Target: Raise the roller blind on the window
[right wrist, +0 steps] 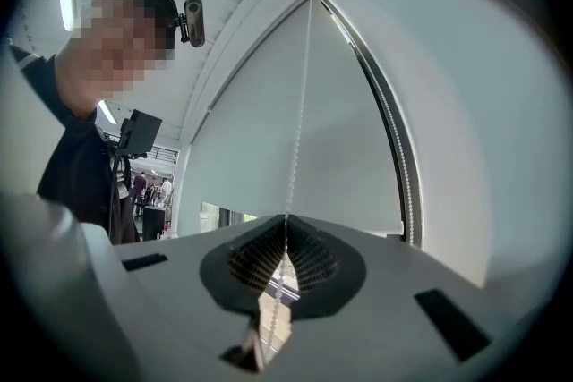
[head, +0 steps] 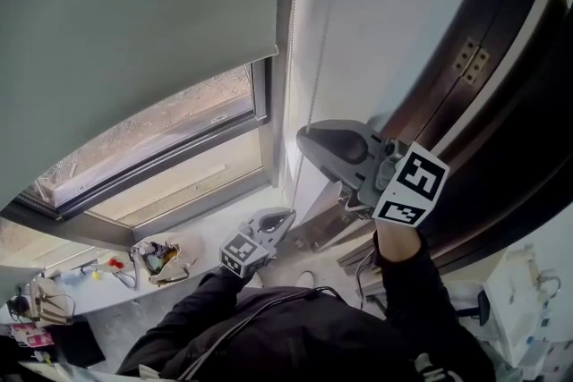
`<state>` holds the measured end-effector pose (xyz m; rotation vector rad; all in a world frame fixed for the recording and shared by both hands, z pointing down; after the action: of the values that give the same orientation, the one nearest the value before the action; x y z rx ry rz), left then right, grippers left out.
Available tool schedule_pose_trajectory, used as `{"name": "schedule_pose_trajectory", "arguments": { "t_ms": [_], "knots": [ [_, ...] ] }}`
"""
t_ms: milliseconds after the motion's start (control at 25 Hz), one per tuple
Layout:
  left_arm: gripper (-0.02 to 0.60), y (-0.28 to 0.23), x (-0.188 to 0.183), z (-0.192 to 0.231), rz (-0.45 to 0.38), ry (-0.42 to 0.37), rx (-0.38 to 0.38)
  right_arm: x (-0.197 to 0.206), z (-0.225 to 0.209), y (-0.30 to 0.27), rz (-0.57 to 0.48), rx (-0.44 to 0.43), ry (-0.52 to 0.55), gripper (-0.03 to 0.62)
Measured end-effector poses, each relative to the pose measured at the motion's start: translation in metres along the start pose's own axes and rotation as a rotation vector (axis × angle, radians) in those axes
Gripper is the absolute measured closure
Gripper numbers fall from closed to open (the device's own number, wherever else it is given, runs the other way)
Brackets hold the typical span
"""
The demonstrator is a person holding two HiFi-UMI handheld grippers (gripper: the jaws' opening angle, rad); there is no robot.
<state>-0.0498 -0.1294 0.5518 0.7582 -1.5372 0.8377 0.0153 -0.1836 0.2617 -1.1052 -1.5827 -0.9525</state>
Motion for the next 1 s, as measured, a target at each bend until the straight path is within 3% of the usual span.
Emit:
{"name": "schedule_pose_trajectory", "arguments": {
  "t_ms": [240, 320, 480, 680, 840, 1000],
  "knots": [
    [0.574, 0.007, 0.001, 0.01, 0.007, 0.031, -0.002, 0.002, -0.005, 0.001, -0.015, 0.025, -0.006, 0.589],
    [0.543, 0.014, -0.003, 0.018, 0.003, 0.035, -0.019, 0.003, -0.006, 0.002, -0.033, 0.029, -0.014, 0.589],
    [0.528, 0.031, -0.034, 0.041, -0.089, 0.055, -0.098, 0.015, -0.008, -0.001, 0.003, 0.056, 0.016, 0.589],
    [0.528, 0.04, -0.095, 0.058, -0.176, 0.016, -0.143, 0.085, -0.026, -0.007, 0.124, 0.101, -0.037, 0.589],
    [0.498, 0.042, -0.137, 0.06, -0.241, -0.025, -0.115, 0.147, -0.038, -0.005, 0.18, 0.116, -0.123, 0.589],
    [0.451, 0.041, -0.17, 0.06, -0.264, -0.046, -0.081, 0.171, -0.032, -0.007, 0.2, 0.096, -0.146, 0.589]
  ]
}}
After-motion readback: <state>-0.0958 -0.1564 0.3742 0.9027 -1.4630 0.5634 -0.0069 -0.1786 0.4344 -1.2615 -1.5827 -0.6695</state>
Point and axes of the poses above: the fingertips, and each gripper's own axes: y backward along the fingers, z to its left, x out of its underside, the point moved 5 cm from there along y, backward along the fingers, and after that the axes turned 14 degrees about -y, right-handed, at the moved point
